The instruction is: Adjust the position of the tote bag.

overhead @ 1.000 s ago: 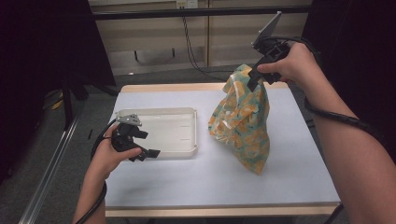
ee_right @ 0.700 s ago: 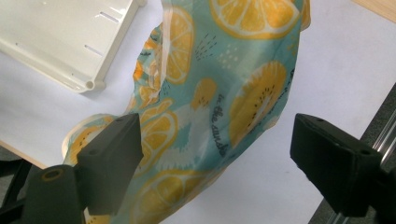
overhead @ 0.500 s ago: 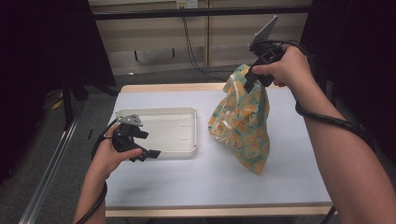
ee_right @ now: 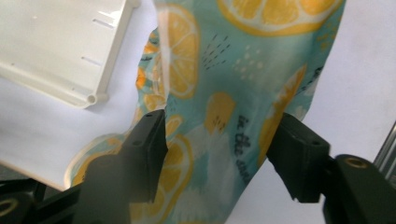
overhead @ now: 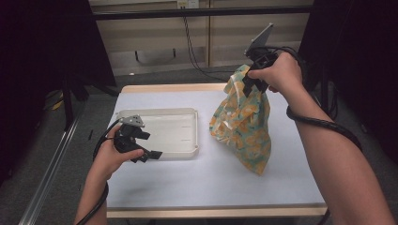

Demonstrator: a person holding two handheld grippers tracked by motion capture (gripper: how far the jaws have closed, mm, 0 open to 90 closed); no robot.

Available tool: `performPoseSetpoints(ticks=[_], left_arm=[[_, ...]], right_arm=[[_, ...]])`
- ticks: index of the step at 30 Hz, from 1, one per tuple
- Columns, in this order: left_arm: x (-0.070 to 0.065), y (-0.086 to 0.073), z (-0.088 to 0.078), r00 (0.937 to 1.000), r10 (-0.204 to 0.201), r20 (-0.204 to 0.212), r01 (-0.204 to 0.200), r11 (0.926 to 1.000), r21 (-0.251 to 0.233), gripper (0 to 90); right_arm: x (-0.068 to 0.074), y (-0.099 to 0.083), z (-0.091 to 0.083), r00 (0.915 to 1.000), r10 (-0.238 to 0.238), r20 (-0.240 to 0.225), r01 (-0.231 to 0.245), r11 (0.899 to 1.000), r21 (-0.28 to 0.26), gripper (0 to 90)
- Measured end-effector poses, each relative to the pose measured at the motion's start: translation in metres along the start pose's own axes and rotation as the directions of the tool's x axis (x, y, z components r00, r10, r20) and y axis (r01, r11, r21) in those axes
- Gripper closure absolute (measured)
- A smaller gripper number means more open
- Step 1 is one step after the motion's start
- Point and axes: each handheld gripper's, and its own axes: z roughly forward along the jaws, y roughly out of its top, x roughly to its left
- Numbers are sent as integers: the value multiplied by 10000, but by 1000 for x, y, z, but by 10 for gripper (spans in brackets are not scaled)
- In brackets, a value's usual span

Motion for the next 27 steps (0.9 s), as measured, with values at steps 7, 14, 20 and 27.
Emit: performPoseSetpoints(ticks=[7,14,20,27], left_arm=[[-3,2,2,10000,87,-28,-87,10000,18,37],[-3,2,2,10000,62,-28,-62,10000,21,38],[-4,3,4,9999,102,-9,-102,9999,91,38],[-3,3,5,9999,120,-17,-120,9999,113,38]], right_arm=[[-5,0,10,9995,150,291,-152,9999,71,594],[-9,-2,14,9978,3,667,-23,9996,294,809],[-16,-4,13,9996,-229,135,226,9996,190,889],[-21,-10,6,9968,-747,-271,749,9972,77,900]])
